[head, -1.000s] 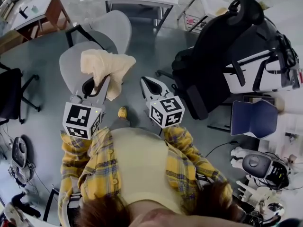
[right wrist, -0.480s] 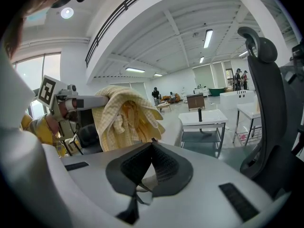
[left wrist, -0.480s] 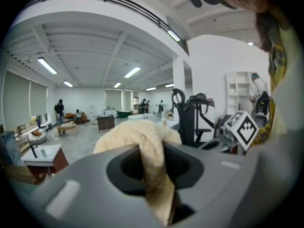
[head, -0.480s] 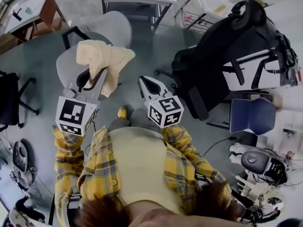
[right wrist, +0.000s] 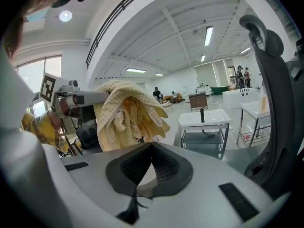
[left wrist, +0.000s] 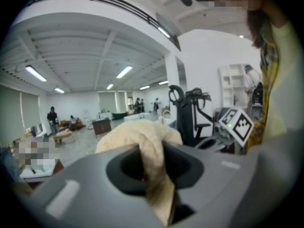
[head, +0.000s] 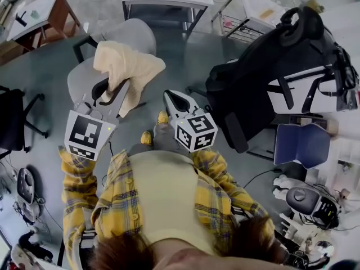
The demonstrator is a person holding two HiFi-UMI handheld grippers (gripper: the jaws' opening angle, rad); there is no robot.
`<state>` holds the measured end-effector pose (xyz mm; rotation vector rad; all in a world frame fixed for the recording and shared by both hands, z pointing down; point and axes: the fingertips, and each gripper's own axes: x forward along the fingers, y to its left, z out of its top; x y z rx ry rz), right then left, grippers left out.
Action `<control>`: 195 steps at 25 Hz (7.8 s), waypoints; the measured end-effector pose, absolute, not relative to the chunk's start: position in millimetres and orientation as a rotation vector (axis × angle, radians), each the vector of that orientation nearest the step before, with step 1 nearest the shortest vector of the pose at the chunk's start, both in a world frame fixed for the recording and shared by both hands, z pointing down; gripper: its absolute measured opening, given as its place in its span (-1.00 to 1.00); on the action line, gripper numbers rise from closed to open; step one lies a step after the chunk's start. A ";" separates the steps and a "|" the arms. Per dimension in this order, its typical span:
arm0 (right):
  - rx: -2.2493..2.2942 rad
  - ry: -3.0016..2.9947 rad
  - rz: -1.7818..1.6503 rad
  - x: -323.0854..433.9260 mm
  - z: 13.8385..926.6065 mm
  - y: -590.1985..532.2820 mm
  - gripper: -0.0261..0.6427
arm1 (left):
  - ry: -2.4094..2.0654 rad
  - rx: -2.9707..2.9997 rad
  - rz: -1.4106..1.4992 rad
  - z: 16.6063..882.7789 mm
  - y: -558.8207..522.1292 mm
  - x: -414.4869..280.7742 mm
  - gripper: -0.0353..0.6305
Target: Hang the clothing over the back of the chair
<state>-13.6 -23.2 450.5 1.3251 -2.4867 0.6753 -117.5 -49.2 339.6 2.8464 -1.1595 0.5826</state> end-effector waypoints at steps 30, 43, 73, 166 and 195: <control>1.094 -2.542 0.750 48.5 473.9 -128.4 -0.89 | -0.819 3.124 1.124 359.7 -166.9 -6.4 -0.62; 1.140 -2.487 0.817 44.7 483.3 -148.0 -0.89 | -0.524 3.116 1.236 410.0 -196.9 -0.2 -0.62; 1.232 -2.396 0.877 38.8 495.8 -158.6 -0.88 | -0.450 3.165 1.036 433.9 -227.8 10.4 -0.62; 1.078 -2.459 0.787 -0.3 491.3 -144.9 -0.89 | -1.092 2.483 0.215 474.7 -191.5 -97.9 -0.32; 1.132 -2.462 0.695 -3.8 479.3 -147.1 -0.89 | -1.438 2.322 0.540 476.8 -161.7 -110.1 -0.87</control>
